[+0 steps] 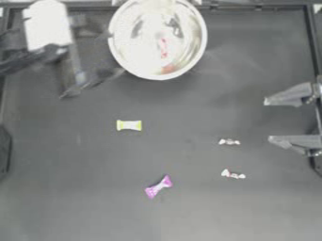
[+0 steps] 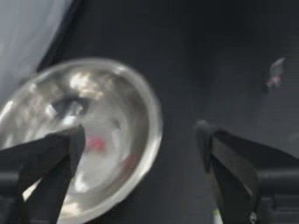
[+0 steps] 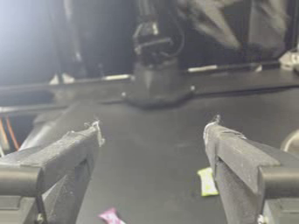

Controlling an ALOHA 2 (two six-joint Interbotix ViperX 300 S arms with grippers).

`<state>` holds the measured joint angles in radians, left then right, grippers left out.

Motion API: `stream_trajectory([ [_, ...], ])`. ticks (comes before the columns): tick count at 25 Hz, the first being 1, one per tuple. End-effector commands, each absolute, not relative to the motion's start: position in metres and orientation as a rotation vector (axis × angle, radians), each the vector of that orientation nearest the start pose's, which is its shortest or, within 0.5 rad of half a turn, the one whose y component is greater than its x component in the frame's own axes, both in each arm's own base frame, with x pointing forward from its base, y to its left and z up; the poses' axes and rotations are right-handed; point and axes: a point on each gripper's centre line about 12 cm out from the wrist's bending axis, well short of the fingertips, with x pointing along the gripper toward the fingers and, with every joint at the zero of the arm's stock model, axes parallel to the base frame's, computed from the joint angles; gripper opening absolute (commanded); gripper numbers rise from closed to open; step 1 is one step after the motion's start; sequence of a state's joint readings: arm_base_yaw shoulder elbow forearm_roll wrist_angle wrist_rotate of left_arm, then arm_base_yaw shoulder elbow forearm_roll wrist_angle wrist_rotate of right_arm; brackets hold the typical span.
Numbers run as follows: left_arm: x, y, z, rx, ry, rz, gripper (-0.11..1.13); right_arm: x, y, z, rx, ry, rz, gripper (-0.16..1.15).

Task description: Put candies in bowl

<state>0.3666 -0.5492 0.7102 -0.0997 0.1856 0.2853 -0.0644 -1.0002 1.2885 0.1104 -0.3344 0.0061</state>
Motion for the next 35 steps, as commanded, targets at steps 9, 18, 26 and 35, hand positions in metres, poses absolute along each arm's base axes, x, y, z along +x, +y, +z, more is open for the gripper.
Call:
stream_trajectory([
  [9, 0.224, 0.026, 0.309, 0.124, 0.138, 0.108, 1.02, 0.186, -0.019, 0.266, 0.120, -0.043, -0.113, 0.99],
  [18, 0.190, 0.012, 0.284, 0.082, 0.040, 0.071, 1.02, 0.188, -0.019, 0.267, 0.125, 0.013, -0.109, 0.99],
  [26, 0.186, 0.011, 0.278, 0.081, 0.069, 0.064, 1.02, 0.208, -0.038, 0.264, 0.189, 0.449, -0.193, 0.99],
  [35, 0.185, 0.017, 0.275, 0.073, 0.088, 0.091, 1.02, 0.253, -0.052, 0.235, 0.169, 0.907, -0.193, 0.99],
])
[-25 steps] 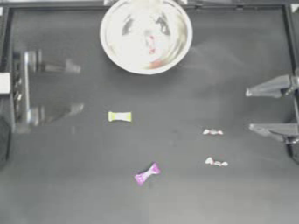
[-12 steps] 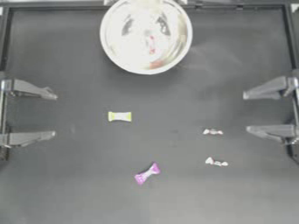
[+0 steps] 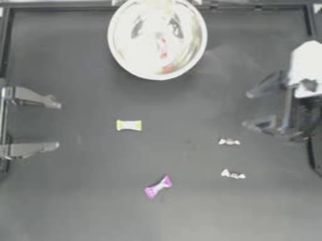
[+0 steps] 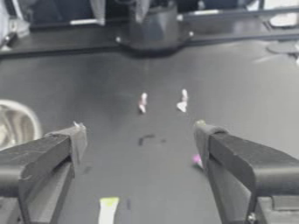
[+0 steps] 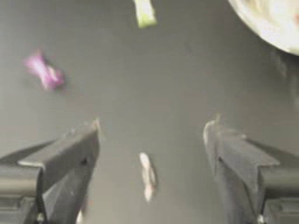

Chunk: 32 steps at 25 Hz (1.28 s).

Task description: Put candies in bowl

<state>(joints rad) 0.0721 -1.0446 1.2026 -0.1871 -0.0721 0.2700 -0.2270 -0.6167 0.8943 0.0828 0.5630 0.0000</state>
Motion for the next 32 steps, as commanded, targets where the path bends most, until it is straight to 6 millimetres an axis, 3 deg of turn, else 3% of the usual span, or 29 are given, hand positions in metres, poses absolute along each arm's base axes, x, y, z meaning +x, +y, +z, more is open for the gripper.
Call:
stream_trajectory([
  [1, 0.185, 0.017, 0.275, 0.071, 0.088, 0.093, 1.02, 0.257, -0.052, 0.232, 0.169, 0.941, -0.189, 0.99],
  [20, 0.179, 0.020, 0.275, 0.053, 0.071, 0.115, 1.02, 0.289, -0.030, 0.154, 0.155, 1.241, -0.123, 0.98],
  [32, 0.178, 0.020, 0.274, 0.044, 0.085, 0.112, 1.02, 0.296, -0.035, 0.126, 0.122, 1.293, -0.152, 0.98],
])
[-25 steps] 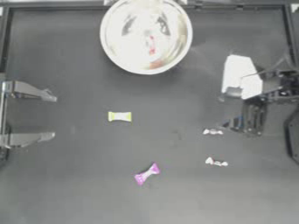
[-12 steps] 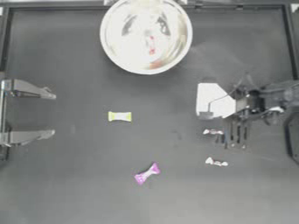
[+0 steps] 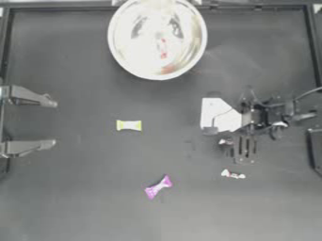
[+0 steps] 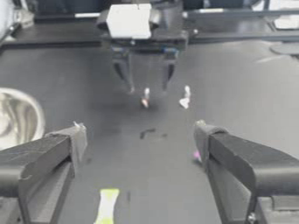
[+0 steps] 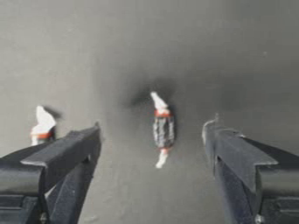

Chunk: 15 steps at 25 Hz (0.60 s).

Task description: Put candies in bowl

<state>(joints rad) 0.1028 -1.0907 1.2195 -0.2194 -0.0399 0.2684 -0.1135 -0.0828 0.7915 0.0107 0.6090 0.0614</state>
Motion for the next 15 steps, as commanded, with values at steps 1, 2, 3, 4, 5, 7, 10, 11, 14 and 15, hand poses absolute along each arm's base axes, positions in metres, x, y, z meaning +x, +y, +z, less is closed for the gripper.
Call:
stream_trajectory([
  [1, 0.178, 0.020, 0.273, 0.042, 0.086, 0.112, 1.02, 0.296, -0.036, 0.124, 0.118, 1.299, -0.160, 0.98],
  [2, 0.178, 0.020, 0.273, 0.044, 0.087, 0.112, 1.02, 0.296, -0.037, 0.123, 0.114, 1.302, -0.168, 0.98],
  [3, 0.178, 0.020, 0.274, 0.044, 0.087, 0.112, 1.02, 0.296, -0.038, 0.122, 0.110, 1.306, -0.178, 0.98],
  [4, 0.178, 0.020, 0.274, 0.044, 0.087, 0.112, 1.02, 0.296, -0.039, 0.121, 0.110, 1.308, -0.183, 0.98],
  [5, 0.178, 0.020, 0.273, 0.042, 0.089, 0.111, 1.02, 0.296, -0.039, 0.120, 0.106, 1.310, -0.185, 0.98],
  [7, 0.178, 0.020, 0.274, 0.041, 0.088, 0.112, 1.02, 0.295, -0.039, 0.118, 0.111, 1.315, -0.192, 0.98],
  [10, 0.178, 0.020, 0.274, 0.039, 0.088, 0.112, 1.02, 0.294, -0.039, 0.115, 0.114, 1.326, -0.191, 0.97],
  [11, 0.178, 0.020, 0.274, 0.036, 0.088, 0.112, 1.02, 0.295, -0.039, 0.114, 0.118, 1.329, -0.194, 0.97],
  [14, 0.178, 0.020, 0.274, 0.031, 0.087, 0.113, 1.02, 0.295, -0.038, 0.110, 0.127, 1.341, -0.193, 0.97],
  [15, 0.178, 0.020, 0.274, 0.031, 0.086, 0.113, 1.02, 0.295, -0.038, 0.109, 0.130, 1.342, -0.193, 0.97],
])
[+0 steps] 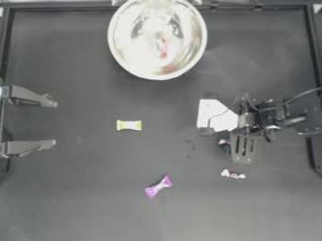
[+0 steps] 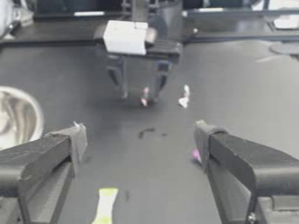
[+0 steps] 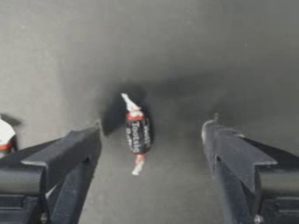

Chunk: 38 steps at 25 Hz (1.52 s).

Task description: Put candies in bowl

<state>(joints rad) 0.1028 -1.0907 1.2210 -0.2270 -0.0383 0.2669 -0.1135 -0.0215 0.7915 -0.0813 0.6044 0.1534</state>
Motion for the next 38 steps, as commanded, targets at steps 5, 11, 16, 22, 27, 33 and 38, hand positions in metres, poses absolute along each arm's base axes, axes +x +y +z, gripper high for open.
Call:
stream_trajectory([
  [5, 0.179, 0.020, 0.275, 0.028, 0.086, 0.113, 1.02, 0.296, -0.036, 0.105, 0.155, 1.351, -0.192, 0.75],
  [11, 0.180, 0.020, 0.273, 0.026, 0.095, 0.113, 1.02, 0.296, -0.033, 0.104, 0.163, 1.351, -0.182, 0.34],
  [16, 0.183, 0.020, 0.269, 0.025, 0.118, 0.112, 1.02, 0.300, -0.034, 0.116, 0.168, 1.282, -0.180, 0.34],
  [22, 0.184, 0.020, 0.268, 0.023, 0.128, 0.110, 1.02, 0.303, -0.043, 0.166, 0.133, 1.052, -0.193, 0.34],
  [27, 0.184, 0.020, 0.268, 0.023, 0.130, 0.110, 1.02, 0.299, -0.072, 0.216, 0.082, 0.765, -0.253, 0.34],
  [33, 0.184, 0.020, 0.268, 0.023, 0.130, 0.110, 1.02, 0.298, -0.122, 0.244, 0.000, 0.569, -0.370, 0.34],
  [38, 0.185, 0.020, 0.267, 0.023, 0.136, 0.110, 1.02, 0.316, -0.166, 0.251, -0.060, 0.529, -0.443, 0.34],
])
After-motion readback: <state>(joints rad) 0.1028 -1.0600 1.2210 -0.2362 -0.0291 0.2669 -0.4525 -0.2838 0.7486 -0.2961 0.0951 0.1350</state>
